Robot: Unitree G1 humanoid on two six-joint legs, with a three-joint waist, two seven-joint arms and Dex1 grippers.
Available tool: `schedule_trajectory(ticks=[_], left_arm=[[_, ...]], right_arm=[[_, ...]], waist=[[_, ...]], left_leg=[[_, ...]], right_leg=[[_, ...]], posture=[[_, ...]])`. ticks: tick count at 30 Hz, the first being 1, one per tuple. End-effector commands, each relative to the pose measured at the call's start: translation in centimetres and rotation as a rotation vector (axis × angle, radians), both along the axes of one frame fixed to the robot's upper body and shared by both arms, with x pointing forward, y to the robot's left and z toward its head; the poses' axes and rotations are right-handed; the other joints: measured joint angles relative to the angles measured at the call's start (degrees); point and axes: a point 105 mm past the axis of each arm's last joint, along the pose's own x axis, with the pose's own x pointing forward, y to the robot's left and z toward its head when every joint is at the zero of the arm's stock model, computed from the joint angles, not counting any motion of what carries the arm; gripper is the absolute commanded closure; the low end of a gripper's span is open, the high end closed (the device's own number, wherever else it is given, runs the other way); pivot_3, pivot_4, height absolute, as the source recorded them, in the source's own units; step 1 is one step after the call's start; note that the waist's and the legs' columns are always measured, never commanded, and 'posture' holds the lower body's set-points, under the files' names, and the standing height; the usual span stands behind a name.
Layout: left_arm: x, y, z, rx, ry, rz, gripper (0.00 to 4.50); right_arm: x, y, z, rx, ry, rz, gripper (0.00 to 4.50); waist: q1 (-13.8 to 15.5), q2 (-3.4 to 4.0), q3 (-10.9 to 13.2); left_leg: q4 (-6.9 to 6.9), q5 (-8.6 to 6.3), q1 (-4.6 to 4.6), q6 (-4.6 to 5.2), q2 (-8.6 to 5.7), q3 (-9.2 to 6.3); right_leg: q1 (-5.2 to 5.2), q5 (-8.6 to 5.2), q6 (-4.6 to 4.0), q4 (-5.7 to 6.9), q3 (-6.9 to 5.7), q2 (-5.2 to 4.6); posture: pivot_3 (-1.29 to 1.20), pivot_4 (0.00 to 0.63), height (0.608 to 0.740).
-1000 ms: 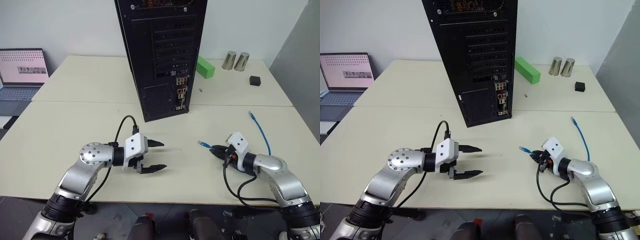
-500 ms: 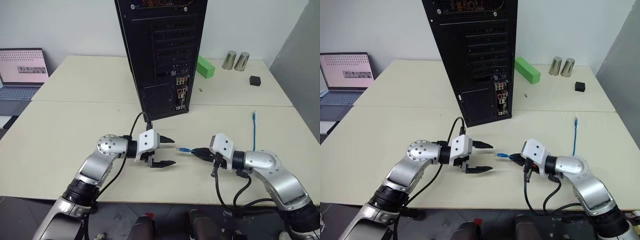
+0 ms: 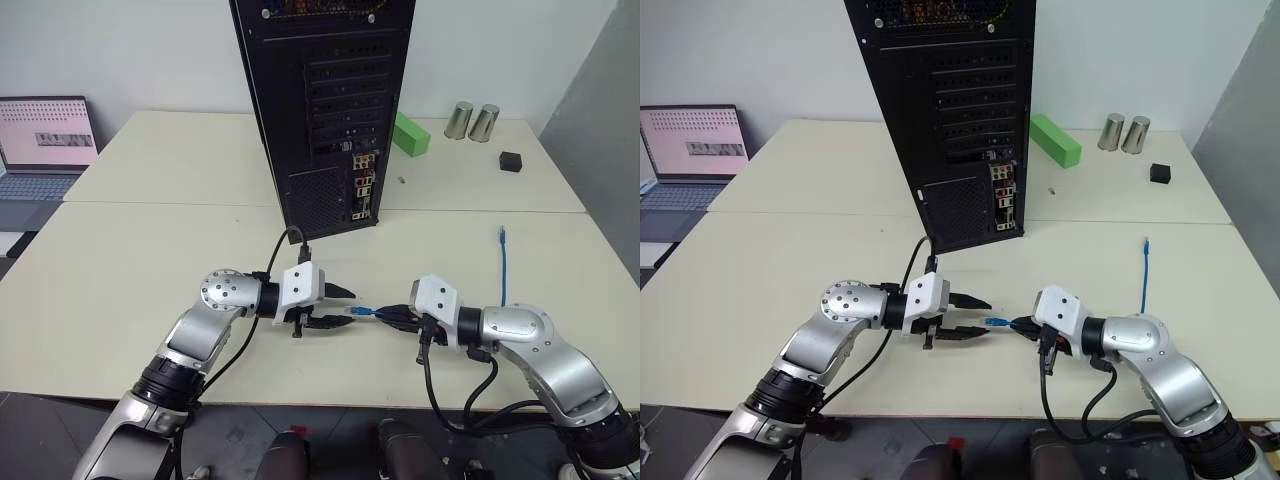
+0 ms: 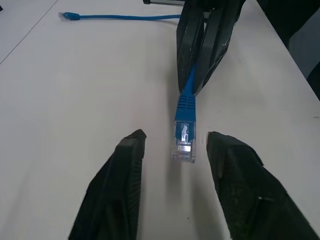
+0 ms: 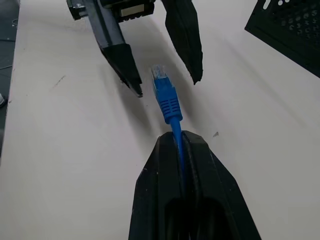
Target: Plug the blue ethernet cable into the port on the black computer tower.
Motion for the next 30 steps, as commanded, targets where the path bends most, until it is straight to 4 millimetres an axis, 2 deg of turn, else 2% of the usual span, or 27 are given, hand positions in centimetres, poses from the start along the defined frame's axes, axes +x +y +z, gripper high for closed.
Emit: schedule_trajectory(ticks=[1, 5, 11, 16, 21, 25, 29, 30], left_arm=[[0.1, -0.6, 0.6, -0.003, -0.042, -0.029, 3.35], [0.1, -0.6, 0.4, -0.002, -0.049, -0.029, 4.22], [0.1, -0.7, 0.3, 0.000, -0.080, -0.038, 4.22], [-0.3, -1.0, 0.9, -0.042, -0.164, -0.066, 4.22], [-0.6, -1.2, 1.5, -0.072, -0.259, -0.075, 4.22], [-1.2, -0.9, 1.5, -0.043, -0.458, -0.111, 4.22], [-1.5, -1.0, 1.6, -0.024, -0.711, -0.170, 4.22], [-1.5, -1.1, 1.7, -0.026, -0.774, -0.182, 4.22]], right_arm=[[-0.3, 0.7, 1.4, 0.007, -0.058, 0.038, 4.50], [-0.3, 0.8, 1.5, 0.011, -0.065, 0.040, 4.50], [-0.4, 0.7, 1.6, -0.001, -0.068, 0.061, 4.50], [-0.9, -0.2, 2.5, -0.030, -0.061, 0.103, 3.37], [-1.7, -1.9, 4.2, -0.014, 0.021, 0.104, 2.17], [-2.1, -2.2, 6.0, 0.143, 0.116, 0.055, 1.27], [-1.9, -1.9, 6.1, 0.230, 0.176, -0.008, 0.26], [-1.9, -1.7, 5.9, 0.249, 0.200, -0.023, 0.24]], waist=[[0.0, 0.00, 0.0], [0.0, -0.01, 0.0], [0.0, -0.01, 0.0], [0.0, -0.01, 0.0], [0.0, -0.02, 0.0], [0.0, -0.03, 0.0], [0.1, -0.03, 0.0], [0.1, -0.03, 0.0]], left_leg=[[0.00, 0.00, 0.00, 0.00, 0.00, 0.00], [0.00, 0.00, 0.00, 0.00, -0.01, 0.00], [0.00, 0.00, 0.00, 0.00, 0.00, -0.01], [0.00, 0.00, -0.01, 0.00, -0.01, -0.01], [0.01, 0.00, -0.02, 0.00, -0.01, -0.02], [0.00, 0.00, -0.01, 0.00, 0.00, -0.03], [0.00, 0.00, -0.01, 0.00, 0.01, -0.02], [0.00, 0.00, -0.01, 0.00, 0.01, -0.02]], right_leg=[[0.00, 0.00, 0.00, 0.00, 0.00, 0.00], [0.00, 0.00, 0.00, -0.01, 0.00, 0.00], [0.00, 0.00, 0.00, -0.01, -0.01, 0.00], [0.00, 0.00, 0.00, -0.02, 0.00, -0.01], [0.00, 0.00, 0.01, -0.02, -0.01, -0.02], [0.01, 0.00, 0.00, -0.01, -0.01, -0.02], [0.01, 0.00, 0.00, -0.03, 0.01, -0.03], [0.02, 0.00, 0.00, -0.03, 0.02, -0.02]], posture=[[0.00, 0.150, 0.740], [0.00, 0.150, 0.740], [0.00, 0.150, 0.740], [0.00, 0.150, 0.740], [0.00, 0.150, 0.740], [0.00, 0.150, 0.740], [0.00, 0.150, 0.740], [0.00, 0.150, 0.740]])
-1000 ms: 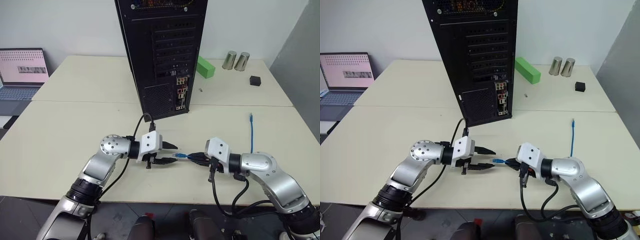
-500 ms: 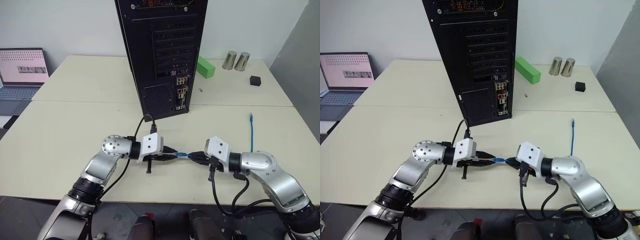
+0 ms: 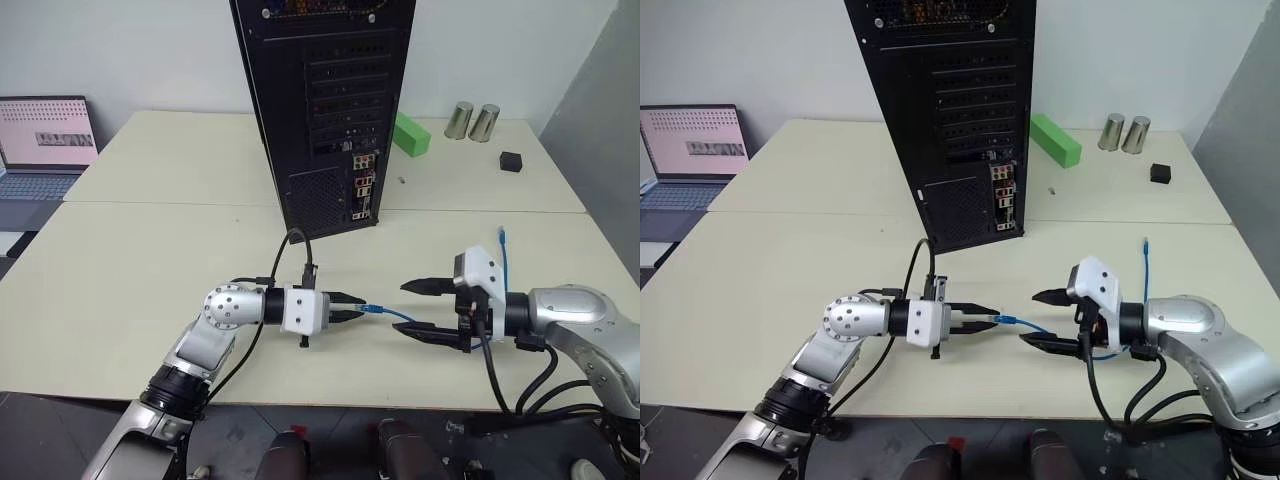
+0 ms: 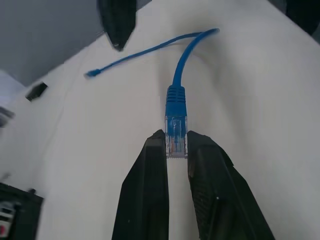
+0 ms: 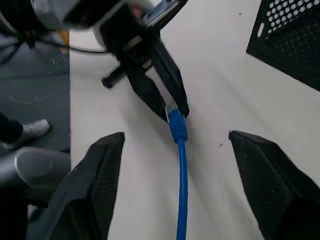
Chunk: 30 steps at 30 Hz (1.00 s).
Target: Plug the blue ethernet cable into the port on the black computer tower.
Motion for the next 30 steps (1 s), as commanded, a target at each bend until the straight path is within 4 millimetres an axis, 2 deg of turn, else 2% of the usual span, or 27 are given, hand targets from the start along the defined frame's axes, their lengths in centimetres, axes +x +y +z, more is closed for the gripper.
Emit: schedule_trajectory(ticks=[1, 5, 8, 18, 22, 30], left_arm=[[-0.2, -0.2, 1.2, -0.021, -0.280, -0.054, 4.22], [-0.1, -0.4, 2.1, -0.074, -0.459, -0.077, 4.22], [0.2, -0.1, 2.4, -0.110, -0.522, -0.051, 4.22], [0.6, 0.1, 2.3, -0.124, -0.580, -0.030, 4.22], [0.6, 0.1, 2.5, -0.135, -0.591, -0.020, 4.22], [0.6, 0.1, 2.3, -0.129, -0.591, -0.022, 4.22]], right_arm=[[-0.2, 0.7, 0.4, 0.070, 0.049, -0.036, 0.24], [0.2, 1.3, -0.6, 0.109, 0.138, -0.074, 0.24], [0.4, 2.0, -1.0, 0.140, 0.182, -0.078, 0.24], [1.1, 3.0, -1.0, 0.199, 0.208, -0.086, 0.24], [1.4, 3.1, -1.1, 0.201, 0.209, -0.096, 0.88], [1.9, 3.2, -0.9, 0.229, 0.215, -0.110, 2.87]], waist=[[0.0, 0.00, 0.0], [0.1, 0.00, 0.0], [0.0, 0.00, 0.0], [0.0, 0.01, 0.0], [0.0, 0.01, 0.0], [0.0, 0.01, 0.0]], left_leg=[[-0.01, 0.00, 0.00, 0.00, -0.02, 0.00], [0.01, 0.00, -0.01, 0.00, -0.03, 0.00], [0.00, 0.00, -0.03, 0.00, -0.04, 0.01], [-0.01, 0.00, -0.01, 0.00, -0.02, -0.01], [-0.01, 0.00, 0.00, 0.00, -0.02, -0.01], [-0.01, 0.00, -0.01, 0.00, -0.02, -0.01]], right_leg=[[0.00, 0.00, 0.00, 0.00, 0.00, -0.01], [0.01, 0.02, 0.03, -0.01, 0.00, -0.02], [0.01, 0.03, 0.05, -0.03, 0.00, -0.03], [0.01, 0.04, 0.07, -0.01, -0.04, -0.02], [0.01, 0.04, 0.07, 0.00, -0.04, -0.02], [0.01, 0.04, 0.07, 0.00, -0.05, -0.02]], posture=[[0.00, 0.150, 0.740], [0.00, 0.150, 0.740], [0.00, 0.150, 0.740], [0.00, 0.150, 0.740], [0.00, 0.150, 0.740], [0.00, 0.150, 0.740]])
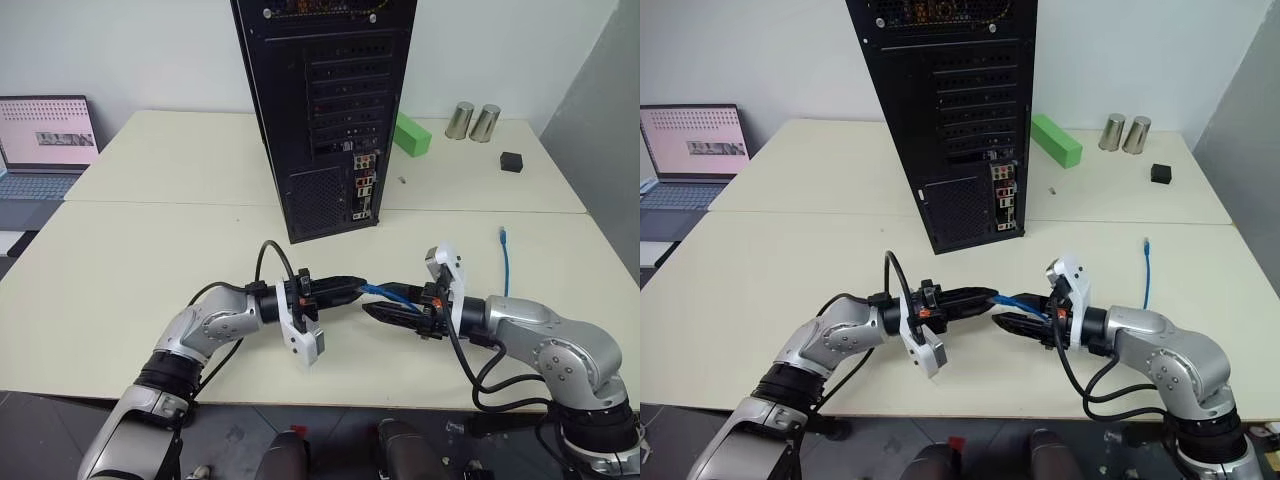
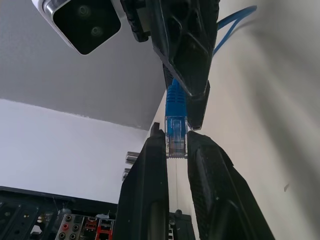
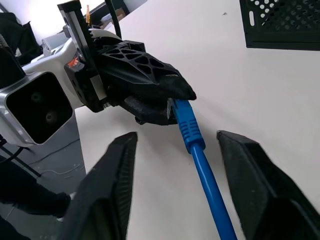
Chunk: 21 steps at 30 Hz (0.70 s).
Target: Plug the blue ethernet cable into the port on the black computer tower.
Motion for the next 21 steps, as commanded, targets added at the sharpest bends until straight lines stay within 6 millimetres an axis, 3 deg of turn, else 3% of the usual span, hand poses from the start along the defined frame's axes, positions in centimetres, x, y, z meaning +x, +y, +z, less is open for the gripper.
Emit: schedule_trajectory(ticks=[1, 5, 8, 21], left_arm=[[-0.14, -0.06, 0.72, -0.012, -0.031, -0.013, 4.22], [-0.22, 0.04, 0.61, -0.009, -0.029, -0.014, 4.22], [-0.30, 0.06, 0.58, -0.009, -0.028, -0.015, 4.22], [-0.47, 0.19, 0.28, -0.029, 0.017, -0.018, 4.22]], right_arm=[[0.02, 0.26, 1.19, 0.039, -0.032, 0.012, 3.06], [0.00, 0.29, 1.32, 0.044, -0.030, 0.015, 4.00], [-0.05, 0.29, 1.37, 0.047, -0.029, 0.016, 4.46], [-0.09, -0.08, 1.21, 0.029, 0.006, 0.028, 4.49]], waist=[[0.0, 0.00, 0.0], [0.0, 0.00, 0.0], [0.0, 0.00, 0.0], [0.0, 0.00, 0.0]], left_leg=[[0.00, 0.00, 0.00, 0.00, 0.00, 0.00], [0.00, 0.00, 0.00, 0.00, 0.01, 0.00], [0.00, 0.00, 0.00, 0.00, 0.00, 0.00], [0.00, 0.00, 0.00, 0.00, 0.00, 0.00]], right_leg=[[0.00, 0.00, 0.00, 0.00, 0.00, 0.00], [0.00, 0.00, 0.00, 0.00, 0.00, 0.00], [0.00, 0.00, 0.00, 0.00, 0.00, 0.00], [0.00, 0.00, 0.00, 0.00, 0.00, 0.00]], posture=[[0.00, 0.150, 0.740], [0.00, 0.150, 0.740], [0.00, 0.150, 0.740], [0.00, 0.150, 0.740]])
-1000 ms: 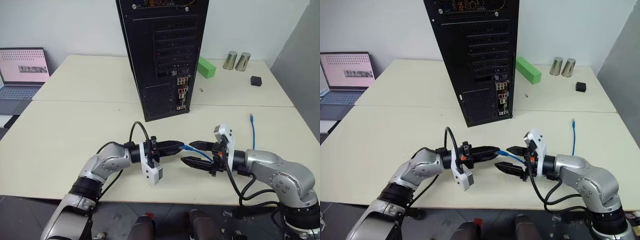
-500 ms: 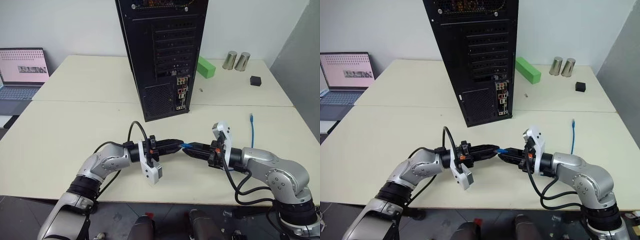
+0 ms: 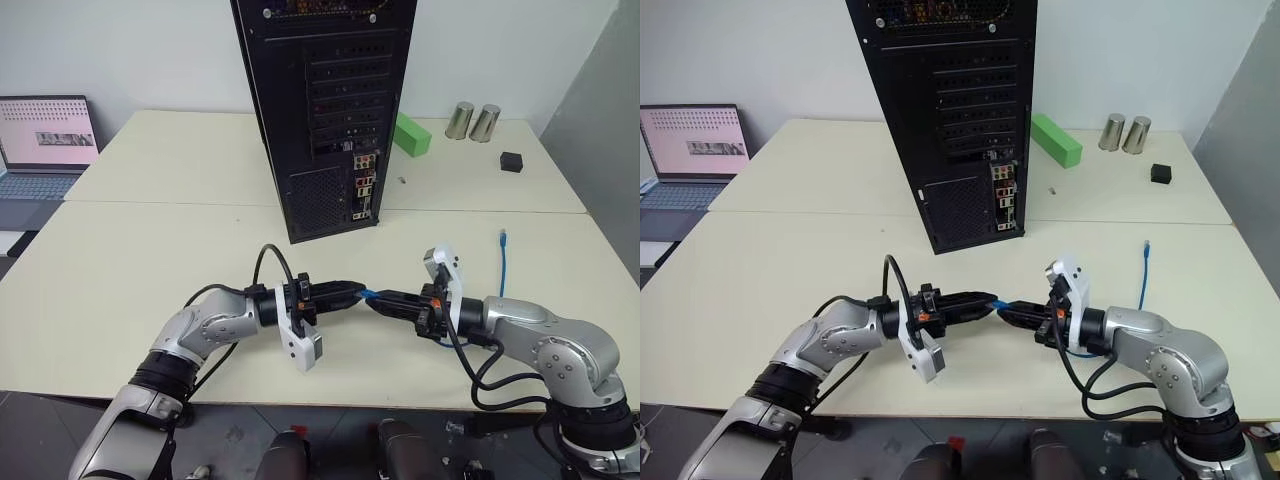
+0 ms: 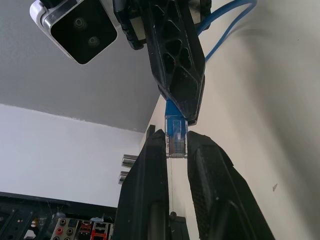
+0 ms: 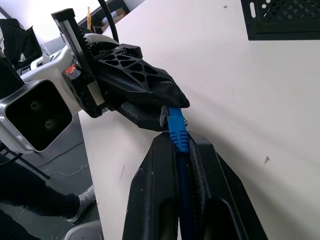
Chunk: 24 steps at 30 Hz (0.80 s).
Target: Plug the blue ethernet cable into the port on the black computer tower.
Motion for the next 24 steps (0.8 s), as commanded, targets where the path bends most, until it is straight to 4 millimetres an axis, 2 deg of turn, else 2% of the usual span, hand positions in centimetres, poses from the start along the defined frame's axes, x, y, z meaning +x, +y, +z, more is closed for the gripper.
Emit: schedule_trajectory(ticks=[1, 3, 5, 7, 12, 16, 19, 24], left_arm=[[-0.1, 0.0, 0.7, -0.052, 0.028, -0.004, 3.52], [0.0, 0.1, 0.8, -0.065, 0.053, 0.004, 3.29], [0.1, 0.2, 0.8, -0.067, 0.086, 0.017, 2.77], [0.1, 0.4, 0.9, -0.082, 0.115, 0.028, 2.59], [0.3, 1.9, 1.2, -0.150, 0.220, 0.094, 1.44], [1.6, 3.2, 1.3, -0.295, 0.467, 0.245, 0.71], [2.9, 3.1, 2.6, -0.522, 0.748, 0.359, 0.65], [4.5, 3.4, 4.4, -0.693, 0.871, 0.490, 0.65]], right_arm=[[0.1, -0.1, 1.5, 0.023, -0.044, 0.019, 4.49], [0.2, -0.2, 1.5, 0.021, -0.044, 0.018, 4.49], [0.2, -0.2, 1.5, 0.017, -0.045, 0.017, 4.50], [0.3, -0.3, 1.6, 0.015, -0.048, 0.015, 4.50], [0.7, -0.6, 1.9, 0.009, -0.073, -0.016, 4.50], [2.0, -1.1, 2.8, 0.010, -0.141, -0.094, 4.50], [4.3, -0.8, 4.5, 0.010, -0.256, -0.240, 4.50], [7.3, 0.7, 6.2, 0.030, -0.346, -0.475, 4.50]], waist=[[0.0, 0.00, 0.0], [0.0, 0.00, 0.0], [0.0, 0.00, 0.0], [0.0, 0.00, 0.0], [-0.1, 0.00, 0.0], [-0.1, 0.01, 0.0], [-0.2, 0.02, 0.0], [-0.6, 0.02, 0.0]], left_leg=[[0.00, 0.00, 0.00, 0.00, 0.00, 0.00], [0.00, 0.00, 0.00, 0.00, 0.00, -0.01], [0.00, 0.00, 0.00, 0.00, 0.01, 0.00], [0.00, 0.00, 0.00, 0.00, 0.01, -0.01], [-0.01, 0.00, 0.00, 0.00, 0.02, 0.00], [-0.01, 0.00, 0.01, 0.00, 0.03, 0.01], [0.00, 0.00, 0.00, 0.00, 0.04, 0.00], [-0.03, 0.00, -0.02, 0.00, 0.06, -0.12]], right_leg=[[0.00, 0.00, 0.00, 0.00, 0.00, 0.00], [0.00, 0.00, 0.00, 0.00, -0.01, 0.00], [0.00, 0.00, 0.00, 0.00, -0.01, 0.00], [0.00, 0.00, 0.00, 0.00, -0.01, 0.01], [0.00, 0.00, 0.00, 0.00, 0.00, 0.00], [0.00, 0.00, -0.01, 0.00, 0.00, 0.01], [-0.01, -0.01, 0.00, 0.03, -0.01, 0.01], [-0.04, -0.02, -0.02, 0.03, -0.09, 0.07]], posture=[[0.00, 0.150, 0.740], [0.00, 0.150, 0.740], [0.00, 0.150, 0.740], [0.00, 0.150, 0.740], [0.00, 0.150, 0.740], [0.00, 0.150, 0.740], [0.00, 0.150, 0.740], [0.00, 0.150, 0.740]])
